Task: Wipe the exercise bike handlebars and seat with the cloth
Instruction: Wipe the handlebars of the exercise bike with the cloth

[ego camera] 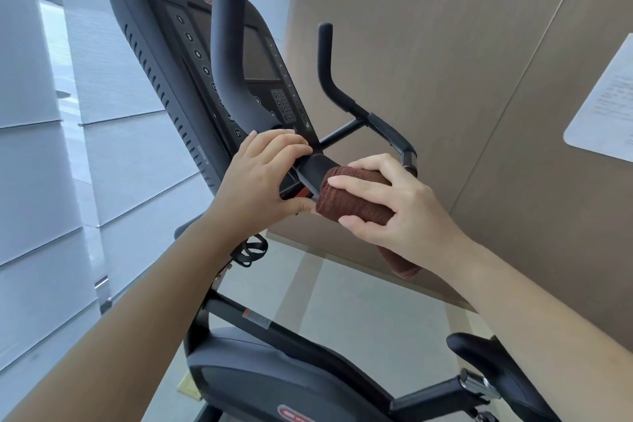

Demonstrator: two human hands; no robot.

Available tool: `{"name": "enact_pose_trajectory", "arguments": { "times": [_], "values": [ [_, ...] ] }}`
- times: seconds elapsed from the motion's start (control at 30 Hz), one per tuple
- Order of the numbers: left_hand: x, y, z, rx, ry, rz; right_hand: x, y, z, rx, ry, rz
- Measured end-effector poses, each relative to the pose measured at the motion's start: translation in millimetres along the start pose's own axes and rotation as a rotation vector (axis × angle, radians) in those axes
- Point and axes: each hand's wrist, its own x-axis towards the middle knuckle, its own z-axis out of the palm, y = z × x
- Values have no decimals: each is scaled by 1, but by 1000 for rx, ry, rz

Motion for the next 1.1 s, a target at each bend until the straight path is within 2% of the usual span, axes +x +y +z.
{"name": "enact_pose_trajectory", "arguments": {
  "times": [0.33, 0.6, 0.77, 0.87, 1.0, 1.03, 1.1],
  "values": [
    [1, 2, 1, 51, 4, 24, -24, 16, -4, 26, 70, -14],
    [2, 2, 4, 66, 40, 18, -54, 49, 3, 24, 211, -65],
    [3, 6, 7, 59, 77, 18, -62, 64, 3, 19, 224, -80],
    [3, 9, 9, 71, 112, 1, -61, 72, -3, 88, 254, 15],
    [4, 8, 15, 74, 155, -27, -31, 77, -21, 236, 414, 208],
    [4, 8, 16, 77, 164, -35, -20, 75, -23, 261, 401, 217],
    [5, 8, 17, 80, 172, -57, 3, 65, -18, 289, 256, 192]
  ]
}}
